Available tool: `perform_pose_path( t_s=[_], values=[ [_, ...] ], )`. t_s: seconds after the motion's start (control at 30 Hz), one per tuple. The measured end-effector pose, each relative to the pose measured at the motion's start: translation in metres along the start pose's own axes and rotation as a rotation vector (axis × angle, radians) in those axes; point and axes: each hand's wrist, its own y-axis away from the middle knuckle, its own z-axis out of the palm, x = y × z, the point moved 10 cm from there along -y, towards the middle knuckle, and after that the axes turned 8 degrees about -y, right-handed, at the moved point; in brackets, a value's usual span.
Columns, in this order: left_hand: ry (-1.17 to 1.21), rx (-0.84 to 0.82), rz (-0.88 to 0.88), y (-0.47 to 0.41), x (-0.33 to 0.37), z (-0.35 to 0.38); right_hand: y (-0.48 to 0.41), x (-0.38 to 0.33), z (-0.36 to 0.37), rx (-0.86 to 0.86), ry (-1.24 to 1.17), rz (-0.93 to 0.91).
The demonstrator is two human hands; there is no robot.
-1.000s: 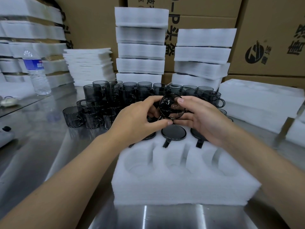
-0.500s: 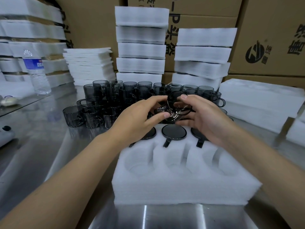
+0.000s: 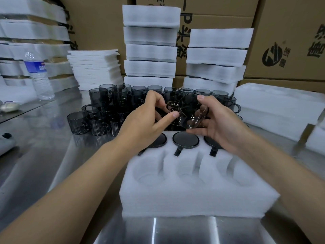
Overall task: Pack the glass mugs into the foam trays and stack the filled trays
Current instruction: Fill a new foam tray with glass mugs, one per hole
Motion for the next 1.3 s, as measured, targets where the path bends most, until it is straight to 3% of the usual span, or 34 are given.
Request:
perform_pose_path(
  t_s=[0.33,0.6,0.8,1.07,1.3],
  values=[
    [0.175,-0.067,0.057,0.002,0.012,0.000,0.003,-0.009,-0.002,0.084,0.020,-0.068],
    [0.362,-0.304,0.005,0.000,0.012,0.010,0.014,-0.010,0.026,-0.162,0.290,-0.077],
    [0.502,-0.607,0.023,0.010,0.014,0.008,0.028,-0.025,0.047,-0.287,0.504,-0.168],
    [0.406,-0.948,0.022,0.035,0.011,0.015,0.049,-0.020,0.075,-0.425,0.662,-0.161],
    [0.199,-0.965,-0.065,0.040,-0.019,0.011,0.054,-0.010,0.081,-0.459,0.741,-0.120]
  ],
)
